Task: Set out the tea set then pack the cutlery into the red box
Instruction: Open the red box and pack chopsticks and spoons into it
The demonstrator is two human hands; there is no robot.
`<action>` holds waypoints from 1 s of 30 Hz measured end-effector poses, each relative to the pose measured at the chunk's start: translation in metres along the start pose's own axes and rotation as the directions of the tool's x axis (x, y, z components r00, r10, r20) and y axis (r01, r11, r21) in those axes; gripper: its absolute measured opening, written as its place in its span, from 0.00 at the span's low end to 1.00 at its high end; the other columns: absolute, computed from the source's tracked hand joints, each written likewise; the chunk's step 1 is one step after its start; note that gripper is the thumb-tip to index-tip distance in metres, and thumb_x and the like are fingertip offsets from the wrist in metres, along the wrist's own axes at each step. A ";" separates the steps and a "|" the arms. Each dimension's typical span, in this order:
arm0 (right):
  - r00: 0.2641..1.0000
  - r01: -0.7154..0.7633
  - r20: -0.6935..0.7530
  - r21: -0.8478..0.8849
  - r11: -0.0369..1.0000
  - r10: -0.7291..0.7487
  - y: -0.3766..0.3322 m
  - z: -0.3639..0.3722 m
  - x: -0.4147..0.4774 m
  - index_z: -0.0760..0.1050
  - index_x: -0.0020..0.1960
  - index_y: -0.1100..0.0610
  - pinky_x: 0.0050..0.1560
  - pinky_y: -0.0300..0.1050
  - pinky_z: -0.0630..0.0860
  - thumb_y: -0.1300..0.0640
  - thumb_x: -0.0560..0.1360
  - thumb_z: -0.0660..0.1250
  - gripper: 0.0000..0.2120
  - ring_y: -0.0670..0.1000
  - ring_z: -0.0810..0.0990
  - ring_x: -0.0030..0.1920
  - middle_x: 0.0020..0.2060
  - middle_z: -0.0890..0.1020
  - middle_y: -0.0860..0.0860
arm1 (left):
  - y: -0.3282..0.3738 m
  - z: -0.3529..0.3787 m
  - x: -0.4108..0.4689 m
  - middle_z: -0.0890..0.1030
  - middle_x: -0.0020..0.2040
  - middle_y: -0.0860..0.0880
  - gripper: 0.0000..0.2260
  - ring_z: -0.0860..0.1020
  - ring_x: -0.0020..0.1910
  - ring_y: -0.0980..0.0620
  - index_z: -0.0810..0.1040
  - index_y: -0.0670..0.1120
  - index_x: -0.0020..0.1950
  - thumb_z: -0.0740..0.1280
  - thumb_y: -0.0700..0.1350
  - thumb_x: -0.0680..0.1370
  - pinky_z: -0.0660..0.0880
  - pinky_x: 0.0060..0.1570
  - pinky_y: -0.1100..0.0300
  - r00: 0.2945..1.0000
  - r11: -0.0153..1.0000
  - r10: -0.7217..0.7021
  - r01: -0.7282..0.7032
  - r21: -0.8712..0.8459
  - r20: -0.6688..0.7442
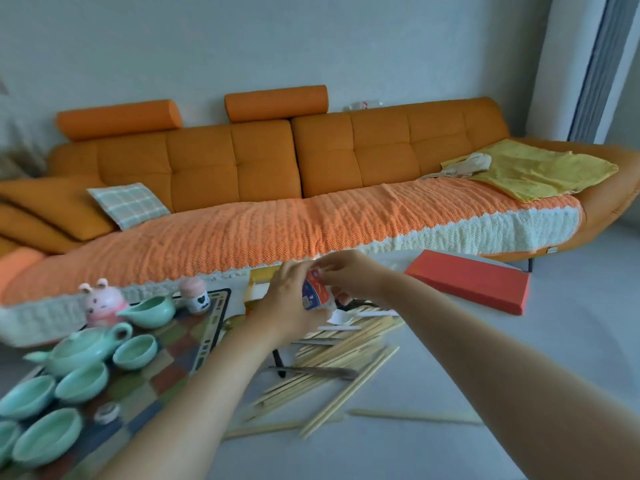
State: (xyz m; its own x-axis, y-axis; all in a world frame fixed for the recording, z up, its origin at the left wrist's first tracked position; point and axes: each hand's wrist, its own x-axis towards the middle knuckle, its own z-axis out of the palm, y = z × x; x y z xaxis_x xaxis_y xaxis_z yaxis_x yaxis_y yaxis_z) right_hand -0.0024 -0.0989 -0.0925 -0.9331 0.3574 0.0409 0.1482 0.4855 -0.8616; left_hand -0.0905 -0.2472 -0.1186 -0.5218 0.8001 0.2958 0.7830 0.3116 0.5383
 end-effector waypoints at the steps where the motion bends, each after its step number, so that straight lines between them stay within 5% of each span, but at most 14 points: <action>1: 1.000 -0.002 0.013 0.016 1.000 0.001 -0.006 0.015 0.003 0.80 0.59 0.54 0.35 0.45 0.81 0.58 0.80 0.64 0.10 0.53 0.81 0.38 0.47 0.85 0.58 | -0.008 -0.010 -0.011 0.63 0.65 0.54 0.36 0.65 0.65 0.56 0.61 0.56 0.74 0.75 0.53 0.70 0.65 0.60 0.61 1.000 1.000 -0.007 0.007 -0.001 -0.016; 6: 0.997 0.019 0.068 0.019 1.000 -0.021 -0.032 0.085 0.011 0.77 0.65 0.54 0.30 0.41 0.75 0.58 0.80 0.65 0.14 0.48 0.78 0.35 0.51 0.83 0.55 | -0.046 -0.054 -0.064 0.68 0.61 0.55 0.32 0.71 0.61 0.56 0.68 0.54 0.70 0.76 0.56 0.69 0.69 0.58 0.59 0.989 0.989 -0.126 0.131 0.072 -0.075; 13: 0.938 0.099 0.332 0.029 0.995 -0.103 -0.058 0.154 0.013 0.73 0.70 0.49 0.44 0.46 0.82 0.58 0.69 0.78 0.30 0.50 0.83 0.45 0.54 0.82 0.49 | -0.098 -0.101 -0.115 0.73 0.58 0.55 0.33 0.74 0.57 0.58 0.74 0.53 0.67 0.79 0.56 0.65 0.72 0.56 0.62 0.971 0.978 -0.203 0.207 0.023 -0.126; 17: 0.942 0.137 0.315 -0.036 0.990 -0.119 -0.059 0.183 0.025 0.73 0.70 0.48 0.40 0.51 0.81 0.55 0.64 0.81 0.36 0.57 0.82 0.40 0.56 0.81 0.47 | -0.119 -0.116 -0.123 0.74 0.60 0.56 0.34 0.75 0.57 0.58 0.72 0.56 0.68 0.80 0.53 0.64 0.74 0.58 0.60 0.974 0.974 -0.222 0.224 0.042 -0.050; 19: 0.944 0.155 0.308 -0.094 0.983 -0.120 -0.057 0.196 0.034 0.72 0.71 0.47 0.37 0.44 0.81 0.53 0.64 0.81 0.38 0.51 0.83 0.40 0.59 0.79 0.46 | -0.129 -0.121 -0.125 0.72 0.61 0.56 0.37 0.73 0.60 0.58 0.70 0.56 0.70 0.80 0.51 0.64 0.72 0.60 0.58 0.970 0.966 -0.245 0.243 0.087 0.011; 23: 0.972 0.158 0.213 -0.287 0.945 -0.098 -0.054 0.213 0.056 0.70 0.71 0.46 0.54 0.47 0.80 0.44 0.64 0.79 0.38 0.46 0.81 0.51 0.59 0.79 0.47 | -0.151 -0.132 -0.125 0.69 0.68 0.53 0.28 0.63 0.69 0.52 0.68 0.53 0.72 0.72 0.51 0.74 0.62 0.67 0.55 0.971 0.921 -0.236 0.238 0.308 -0.042; 30: 0.970 0.141 0.243 -0.485 0.863 -0.022 -0.063 0.226 0.071 0.64 0.75 0.43 0.52 0.45 0.77 0.42 0.73 0.71 0.33 0.51 0.76 0.52 0.66 0.70 0.53 | -0.175 -0.130 -0.125 0.72 0.68 0.48 0.19 0.67 0.68 0.46 0.73 0.52 0.70 0.62 0.49 0.79 0.66 0.66 0.49 0.942 0.855 -0.333 0.322 0.407 -0.046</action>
State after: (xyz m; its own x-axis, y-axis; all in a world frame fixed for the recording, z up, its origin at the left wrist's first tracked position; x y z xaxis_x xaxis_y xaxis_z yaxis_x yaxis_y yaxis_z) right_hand -0.1516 -0.2847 -0.1492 -0.9878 0.1420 -0.0640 0.1550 0.8565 -0.4924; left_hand -0.2060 -0.4685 -0.1473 -0.7678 0.6262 0.1354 0.6389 0.7329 0.2339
